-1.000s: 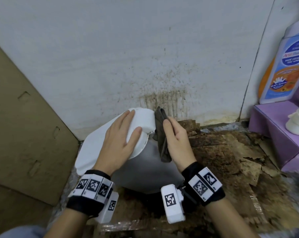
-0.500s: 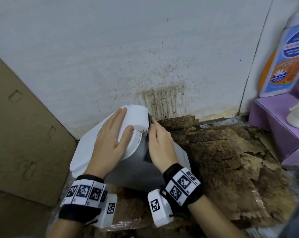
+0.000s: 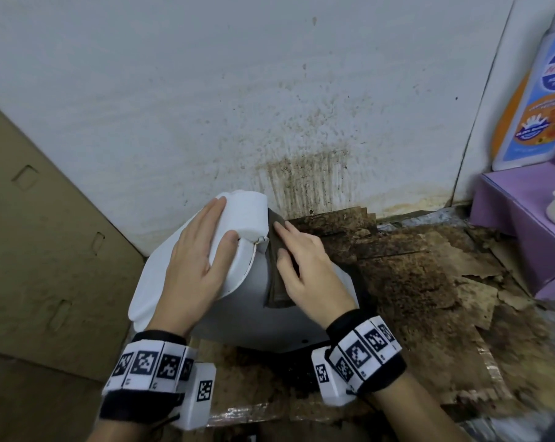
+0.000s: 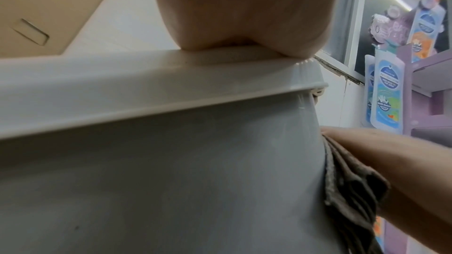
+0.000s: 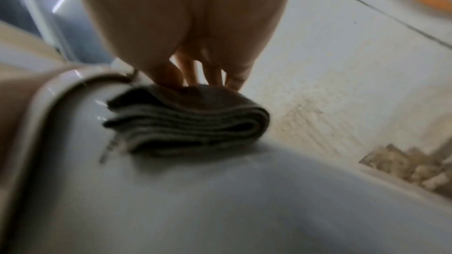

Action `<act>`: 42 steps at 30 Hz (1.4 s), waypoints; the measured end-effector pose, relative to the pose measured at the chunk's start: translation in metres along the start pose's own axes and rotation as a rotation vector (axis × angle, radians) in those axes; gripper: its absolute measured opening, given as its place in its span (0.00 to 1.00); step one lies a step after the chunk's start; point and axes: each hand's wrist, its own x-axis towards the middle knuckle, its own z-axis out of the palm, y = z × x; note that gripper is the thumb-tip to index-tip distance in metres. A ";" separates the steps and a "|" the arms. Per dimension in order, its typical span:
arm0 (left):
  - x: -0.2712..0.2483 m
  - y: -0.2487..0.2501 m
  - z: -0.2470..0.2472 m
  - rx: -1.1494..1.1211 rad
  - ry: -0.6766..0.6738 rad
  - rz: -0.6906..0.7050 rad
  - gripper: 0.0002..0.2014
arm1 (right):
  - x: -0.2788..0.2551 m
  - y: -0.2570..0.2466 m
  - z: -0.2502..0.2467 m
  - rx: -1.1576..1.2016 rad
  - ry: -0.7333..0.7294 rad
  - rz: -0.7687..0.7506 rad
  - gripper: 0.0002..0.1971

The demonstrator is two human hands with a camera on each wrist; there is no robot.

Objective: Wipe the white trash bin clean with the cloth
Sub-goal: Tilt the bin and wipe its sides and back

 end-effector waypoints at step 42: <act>-0.001 0.000 0.003 0.025 0.028 -0.007 0.31 | 0.006 0.000 0.053 0.223 0.173 0.315 0.35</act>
